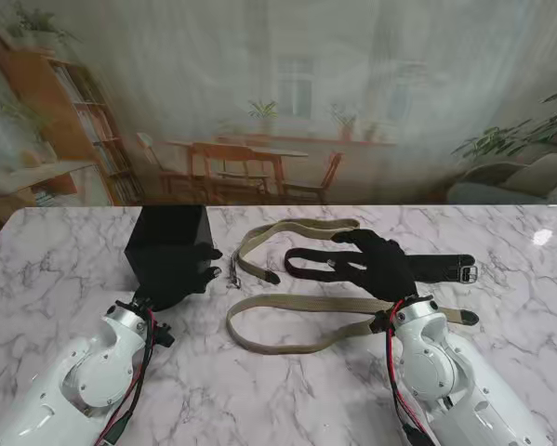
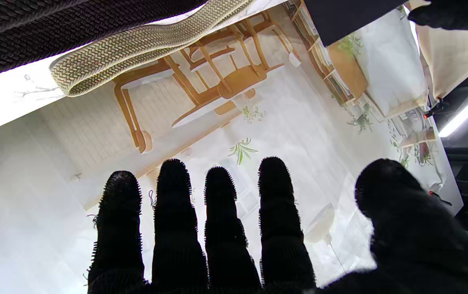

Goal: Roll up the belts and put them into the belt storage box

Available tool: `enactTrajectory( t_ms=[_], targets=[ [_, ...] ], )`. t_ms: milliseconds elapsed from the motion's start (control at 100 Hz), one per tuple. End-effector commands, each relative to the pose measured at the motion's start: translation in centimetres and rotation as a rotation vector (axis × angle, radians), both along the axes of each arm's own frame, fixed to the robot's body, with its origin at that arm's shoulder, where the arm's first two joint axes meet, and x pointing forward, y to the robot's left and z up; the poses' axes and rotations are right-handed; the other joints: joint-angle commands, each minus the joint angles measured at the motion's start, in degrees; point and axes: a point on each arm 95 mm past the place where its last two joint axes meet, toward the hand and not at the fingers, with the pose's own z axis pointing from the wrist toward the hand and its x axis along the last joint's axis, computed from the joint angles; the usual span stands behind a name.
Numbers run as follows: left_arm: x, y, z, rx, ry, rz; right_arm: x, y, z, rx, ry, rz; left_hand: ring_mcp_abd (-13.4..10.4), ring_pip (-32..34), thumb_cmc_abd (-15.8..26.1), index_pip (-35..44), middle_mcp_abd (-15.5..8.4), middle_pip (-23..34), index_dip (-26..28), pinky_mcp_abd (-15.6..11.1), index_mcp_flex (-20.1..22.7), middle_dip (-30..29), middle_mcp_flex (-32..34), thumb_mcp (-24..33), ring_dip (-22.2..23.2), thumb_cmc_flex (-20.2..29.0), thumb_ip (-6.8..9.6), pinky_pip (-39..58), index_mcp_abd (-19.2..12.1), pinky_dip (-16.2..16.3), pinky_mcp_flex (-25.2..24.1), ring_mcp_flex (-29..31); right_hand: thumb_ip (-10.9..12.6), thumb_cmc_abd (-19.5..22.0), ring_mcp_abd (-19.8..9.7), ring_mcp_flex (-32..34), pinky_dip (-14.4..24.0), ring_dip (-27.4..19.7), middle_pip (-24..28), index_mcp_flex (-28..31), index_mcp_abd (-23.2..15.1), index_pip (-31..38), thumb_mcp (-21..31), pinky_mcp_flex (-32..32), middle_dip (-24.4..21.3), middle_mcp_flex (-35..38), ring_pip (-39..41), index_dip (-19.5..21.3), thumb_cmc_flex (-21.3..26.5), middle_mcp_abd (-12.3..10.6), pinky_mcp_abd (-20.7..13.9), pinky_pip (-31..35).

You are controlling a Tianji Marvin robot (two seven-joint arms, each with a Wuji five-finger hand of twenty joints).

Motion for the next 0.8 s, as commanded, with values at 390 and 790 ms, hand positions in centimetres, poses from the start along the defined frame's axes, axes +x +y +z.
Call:
enactTrajectory(
  t_ms=[390, 790],
  targets=[
    [-0.28, -0.34, 0.07, 0.002, 0.004, -0.021, -0.30, 0.15, 0.11, -0.002, -0.011, 0.007, -0.44, -0.98, 2.15, 0.40, -0.72, 0.61, 0.40, 1.19, 0.86, 0.48, 0.89, -1.67, -0.04, 0.03, -1.26, -1.34, 0.13, 0.65, -0.57, -0.32, -0.19, 2.25, -1.10, 0.20, 0.63, 0.96, -1.09, 0.79, -0.61, -0.36, -1.27, -0.62, -0.22, 0.49, 0.02, 1.30, 0.75, 0.00, 0.28, -0.02],
    [-0.08, -0.46, -0.15, 0.005, 0.013, -0.025, -0.59, -0.15, 0.20, 0.001, -0.020, -0.004, -0.36, -0.97, 2.11, 0.40, -0.78, 0.59, 0.41, 1.19, 0.84, 0.48, 0.86, -1.74, -0.03, -0.09, -1.28, -1.34, 0.16, 0.66, -0.58, -0.33, -0.20, 1.71, -1.16, 0.25, 0.61, 0.97, -1.10, 0.88, -0.58, -0.34, -1.17, -0.67, -0.23, 0.54, 0.04, 1.32, 0.83, 0.05, 0.36, -0.07]
  ],
)
